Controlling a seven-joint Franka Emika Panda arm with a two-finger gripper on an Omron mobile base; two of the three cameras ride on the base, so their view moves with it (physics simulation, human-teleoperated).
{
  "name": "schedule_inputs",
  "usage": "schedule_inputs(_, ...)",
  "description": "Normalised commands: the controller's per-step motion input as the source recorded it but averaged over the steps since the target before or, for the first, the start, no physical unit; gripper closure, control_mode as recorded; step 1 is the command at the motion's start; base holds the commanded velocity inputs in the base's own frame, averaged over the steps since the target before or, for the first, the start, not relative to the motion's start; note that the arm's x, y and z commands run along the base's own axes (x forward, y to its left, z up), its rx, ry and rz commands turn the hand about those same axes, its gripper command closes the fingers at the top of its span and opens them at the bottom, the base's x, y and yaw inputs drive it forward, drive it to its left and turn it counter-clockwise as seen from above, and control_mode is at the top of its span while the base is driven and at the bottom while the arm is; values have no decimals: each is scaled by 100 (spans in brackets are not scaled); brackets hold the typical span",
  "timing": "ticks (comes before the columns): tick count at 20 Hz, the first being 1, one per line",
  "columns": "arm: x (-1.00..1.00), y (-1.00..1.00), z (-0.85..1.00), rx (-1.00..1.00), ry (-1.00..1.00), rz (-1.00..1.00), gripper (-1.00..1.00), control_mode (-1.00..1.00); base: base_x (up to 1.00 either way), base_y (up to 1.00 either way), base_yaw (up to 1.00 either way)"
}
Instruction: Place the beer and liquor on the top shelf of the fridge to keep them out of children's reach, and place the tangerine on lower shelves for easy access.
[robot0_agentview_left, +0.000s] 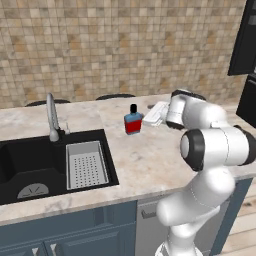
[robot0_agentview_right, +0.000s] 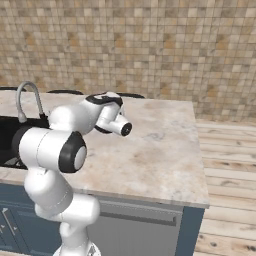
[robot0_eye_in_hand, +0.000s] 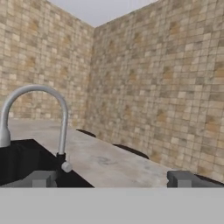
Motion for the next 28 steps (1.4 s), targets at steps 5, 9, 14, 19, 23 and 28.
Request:
schedule_inputs(5,29,0,0,4,5,-1,-100,-100,0,0,0)
schedule_inputs(9,31,0,-3,4,8,0,-100,-100,0,0,0)
schedule_inputs(14,33,0,-12,4,9,0,-100,-100,0,0,0)
schedule_inputs(19,34,0,-23,7,7,0,-100,-100,0,0,0)
schedule_inputs(23,33,0,-28,8,4,0,-100,-100,0,0,0)
schedule_inputs(28,29,0,-29,7,1,0,-100,-100,0,0,0)
